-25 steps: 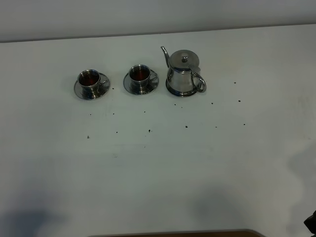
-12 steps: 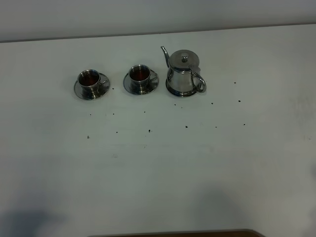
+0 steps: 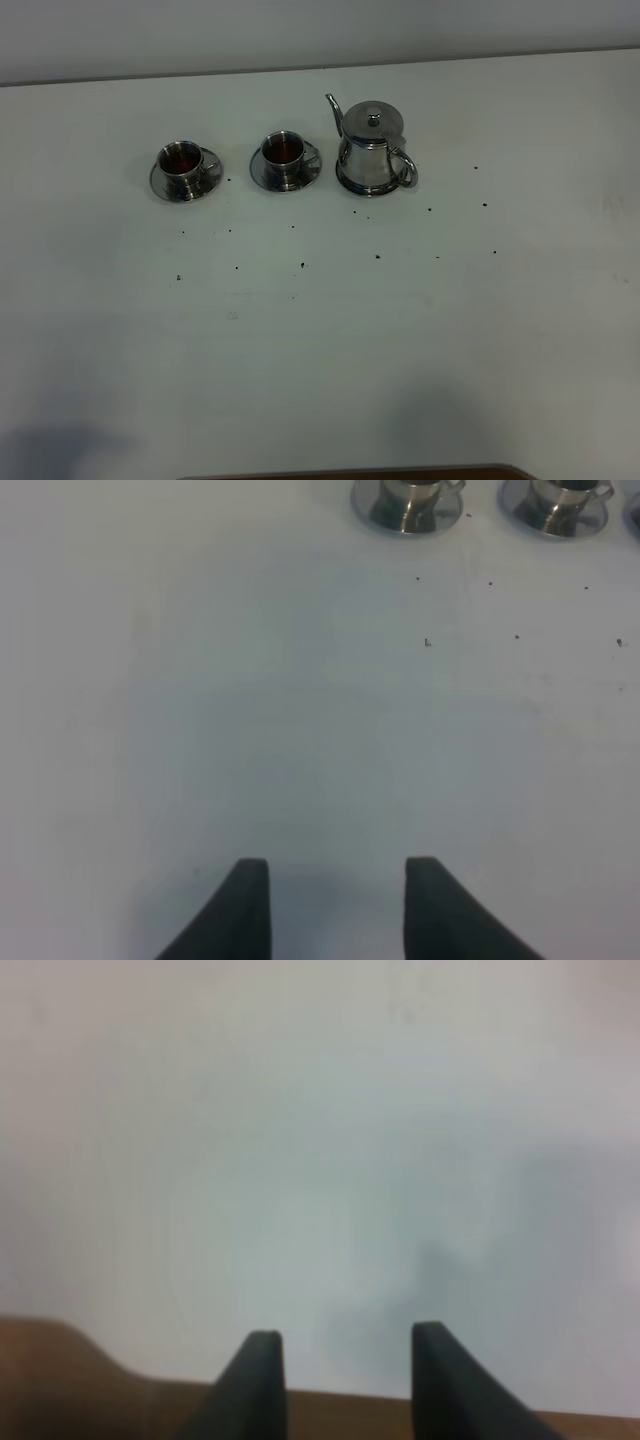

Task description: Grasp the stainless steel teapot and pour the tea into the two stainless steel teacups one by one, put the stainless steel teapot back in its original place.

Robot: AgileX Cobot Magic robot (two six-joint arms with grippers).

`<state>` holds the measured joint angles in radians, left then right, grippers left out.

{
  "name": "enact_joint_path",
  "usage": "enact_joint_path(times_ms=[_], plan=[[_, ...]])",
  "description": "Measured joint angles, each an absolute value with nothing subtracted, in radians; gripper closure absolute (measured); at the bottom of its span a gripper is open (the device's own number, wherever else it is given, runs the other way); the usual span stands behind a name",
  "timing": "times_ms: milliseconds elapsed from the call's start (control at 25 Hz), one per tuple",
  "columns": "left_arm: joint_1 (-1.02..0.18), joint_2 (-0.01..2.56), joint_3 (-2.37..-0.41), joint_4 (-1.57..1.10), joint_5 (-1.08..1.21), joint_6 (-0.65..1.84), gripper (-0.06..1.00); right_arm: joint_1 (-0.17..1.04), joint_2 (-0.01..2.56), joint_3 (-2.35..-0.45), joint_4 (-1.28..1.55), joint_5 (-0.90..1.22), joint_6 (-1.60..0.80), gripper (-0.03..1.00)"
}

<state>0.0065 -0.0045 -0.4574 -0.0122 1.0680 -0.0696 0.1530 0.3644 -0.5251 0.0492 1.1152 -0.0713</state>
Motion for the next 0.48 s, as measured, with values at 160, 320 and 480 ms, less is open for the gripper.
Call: enact_joint_path(times_ms=[160,320,480], plan=[[0.007,-0.005,-0.457,-0.012,1.068,-0.070,0.56,0.102,0.335,-0.525,0.055,1.114,-0.075,0.71],[0.007,-0.005,-0.457,-0.012,1.068,-0.070,0.56,0.079,0.243,-0.524,0.059,1.114,-0.078,0.73],[0.007,-0.005,-0.457,-0.012,1.068,-0.072,0.56,0.051,0.153,-0.524,0.062,1.114,-0.079,0.73]])
